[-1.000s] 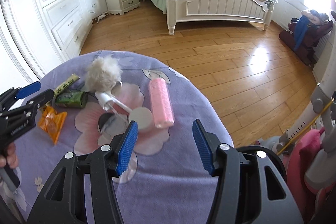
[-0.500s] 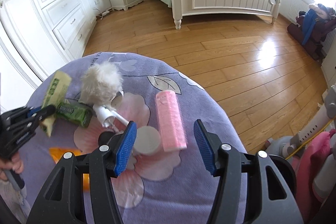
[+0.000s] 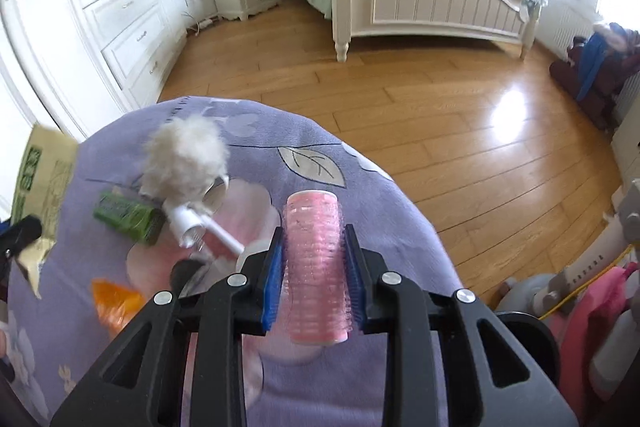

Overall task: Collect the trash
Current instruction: 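Grasp the beige printed sachet with the left gripper while the right grasps the pink hair roller, then carry the beige sachet and pink roller over the bin and release both, then grasp the orange snack bag with the left gripper while the right grasps the white round cap, then carry the orange bag and white cap over the bin and release both, then grasp the green Doublemint pack with the left gripper while the right grasps the clear cap, then carry the Doublemint pack and clear cap over the bin and release both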

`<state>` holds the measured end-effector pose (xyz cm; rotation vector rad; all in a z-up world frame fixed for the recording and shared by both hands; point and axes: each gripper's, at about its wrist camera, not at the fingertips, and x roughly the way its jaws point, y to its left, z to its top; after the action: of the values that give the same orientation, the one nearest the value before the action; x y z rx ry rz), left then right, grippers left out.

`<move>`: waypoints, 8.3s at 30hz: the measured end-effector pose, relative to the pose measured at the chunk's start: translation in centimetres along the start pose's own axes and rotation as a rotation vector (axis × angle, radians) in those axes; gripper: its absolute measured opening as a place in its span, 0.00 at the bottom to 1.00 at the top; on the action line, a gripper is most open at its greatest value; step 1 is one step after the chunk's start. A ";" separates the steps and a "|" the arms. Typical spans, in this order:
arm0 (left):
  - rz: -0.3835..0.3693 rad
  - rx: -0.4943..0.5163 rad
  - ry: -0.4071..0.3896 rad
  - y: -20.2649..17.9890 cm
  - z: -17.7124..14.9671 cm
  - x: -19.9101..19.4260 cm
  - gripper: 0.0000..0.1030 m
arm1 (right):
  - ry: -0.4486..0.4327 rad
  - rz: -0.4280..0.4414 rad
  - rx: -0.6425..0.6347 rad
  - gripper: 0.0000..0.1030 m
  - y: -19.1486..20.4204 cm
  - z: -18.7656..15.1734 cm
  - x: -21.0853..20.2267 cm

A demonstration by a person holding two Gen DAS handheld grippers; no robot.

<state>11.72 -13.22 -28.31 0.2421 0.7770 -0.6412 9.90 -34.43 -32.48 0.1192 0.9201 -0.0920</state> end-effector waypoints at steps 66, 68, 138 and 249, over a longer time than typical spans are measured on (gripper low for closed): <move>0.084 -0.210 0.140 -2.2 -3.2 4.5 0.61 | -0.003 -0.017 0.101 0.66 -3.8 -4.7 -4.9; 0.071 -0.218 0.146 -2.2 -3.0 5.3 0.61 | -0.003 -0.003 0.072 0.66 -2.5 -4.2 -4.6; -0.308 0.221 0.079 -31.3 3.0 8.0 0.24 | -0.059 -0.384 0.242 0.34 -18.4 -14.0 -13.4; -0.395 0.433 0.065 -28.1 0.6 5.6 0.31 | -0.029 -0.339 0.272 0.48 -16.4 -15.5 -12.1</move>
<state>-2.32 -37.99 -31.17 0.5134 0.7474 -1.1817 -11.78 -48.13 -33.15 0.2126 0.8888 -0.5326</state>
